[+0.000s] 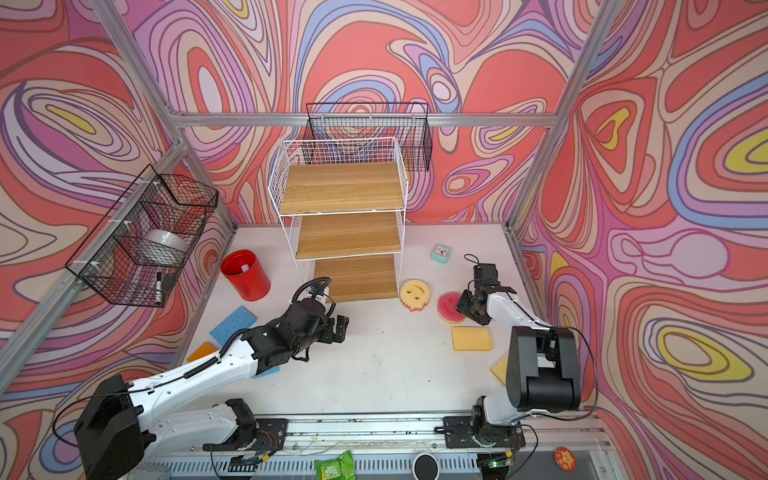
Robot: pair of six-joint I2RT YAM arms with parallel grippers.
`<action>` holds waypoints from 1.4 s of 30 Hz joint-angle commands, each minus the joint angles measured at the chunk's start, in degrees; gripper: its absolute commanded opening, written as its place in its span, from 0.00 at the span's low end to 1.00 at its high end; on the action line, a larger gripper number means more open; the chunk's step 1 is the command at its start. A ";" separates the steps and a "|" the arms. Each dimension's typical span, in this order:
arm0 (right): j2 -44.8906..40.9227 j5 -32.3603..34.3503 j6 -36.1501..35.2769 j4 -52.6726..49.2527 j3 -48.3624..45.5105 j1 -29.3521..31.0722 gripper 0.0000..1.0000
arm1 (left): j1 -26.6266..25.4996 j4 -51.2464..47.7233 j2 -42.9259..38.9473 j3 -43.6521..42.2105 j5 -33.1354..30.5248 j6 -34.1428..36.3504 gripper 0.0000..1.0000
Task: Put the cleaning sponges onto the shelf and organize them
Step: 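Close the right gripper on the pink smiley sponge's edge, then lift the pink smiley sponge with the right gripper toward the shelf's bottom tier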
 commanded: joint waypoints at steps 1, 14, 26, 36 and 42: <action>1.23 0.26 -0.70 0.48 1.33 0.64 0.52 | -0.21 -0.31 -1.15 -0.16 -0.96 -0.71 0.99; 3.17 0.46 -0.73 1.26 0.94 0.60 0.42 | -0.23 -1.12 -2.53 -0.39 -1.32 -0.70 0.98; 1.55 0.70 -0.82 0.36 1.45 0.61 0.25 | -0.23 -2.53 -5.34 -0.46 -1.88 -0.52 0.98; -5.72 0.27 -0.73 -4.16 4.06 0.56 0.25 | -0.23 -8.79 -6.99 4.47 0.14 0.88 0.98; -12.03 -0.85 -1.03 -8.78 6.90 0.61 0.24 | -0.23 -14.34 -9.74 9.17 -0.26 2.37 0.98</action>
